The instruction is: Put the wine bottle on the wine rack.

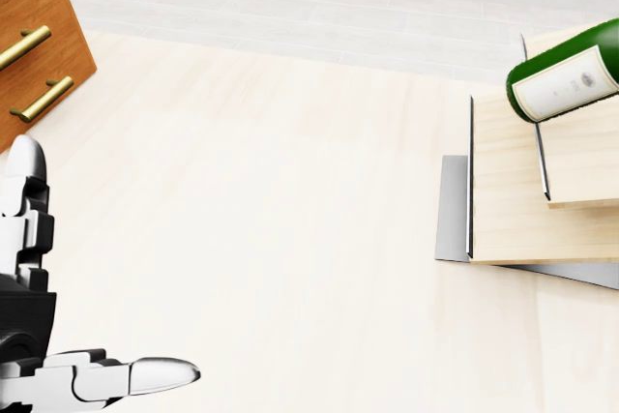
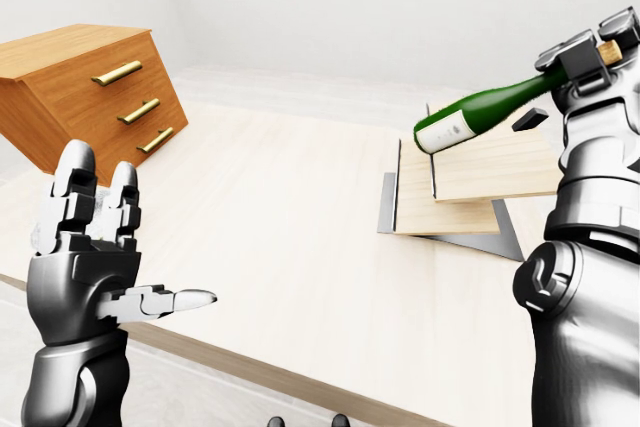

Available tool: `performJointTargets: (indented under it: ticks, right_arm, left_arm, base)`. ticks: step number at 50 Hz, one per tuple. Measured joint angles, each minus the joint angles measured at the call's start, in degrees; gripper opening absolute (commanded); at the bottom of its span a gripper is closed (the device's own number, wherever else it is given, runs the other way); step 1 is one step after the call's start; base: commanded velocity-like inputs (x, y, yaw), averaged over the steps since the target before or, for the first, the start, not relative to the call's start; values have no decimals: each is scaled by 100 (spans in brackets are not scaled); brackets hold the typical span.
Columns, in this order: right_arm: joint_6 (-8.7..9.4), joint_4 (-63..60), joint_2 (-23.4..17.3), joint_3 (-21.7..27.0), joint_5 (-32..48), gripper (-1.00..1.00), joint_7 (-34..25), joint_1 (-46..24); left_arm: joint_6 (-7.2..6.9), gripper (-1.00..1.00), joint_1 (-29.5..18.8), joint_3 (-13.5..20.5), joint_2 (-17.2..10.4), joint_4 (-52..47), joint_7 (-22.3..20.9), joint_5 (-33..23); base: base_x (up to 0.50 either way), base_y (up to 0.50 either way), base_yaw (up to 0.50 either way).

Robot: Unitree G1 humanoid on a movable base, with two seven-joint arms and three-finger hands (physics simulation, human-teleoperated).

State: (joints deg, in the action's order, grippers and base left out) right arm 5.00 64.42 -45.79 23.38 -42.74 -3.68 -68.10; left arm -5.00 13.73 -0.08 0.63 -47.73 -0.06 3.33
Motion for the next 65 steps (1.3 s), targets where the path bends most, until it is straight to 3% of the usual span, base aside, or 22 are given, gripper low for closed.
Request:
performJointTargets:
  ticks: [41,65]
  right_arm:
    - [0,119,-332,471,-362,-100,-163,679]
    - [0,240,-350,535,-170,-100,-322,594]
  left_arm:
    - [0,100,-155,-150,-19,93,83,-97]
    - [0,100,-170,-174,-36,36,102,-104]
  base:
    - [0,0,0]
    - [0,0,0]
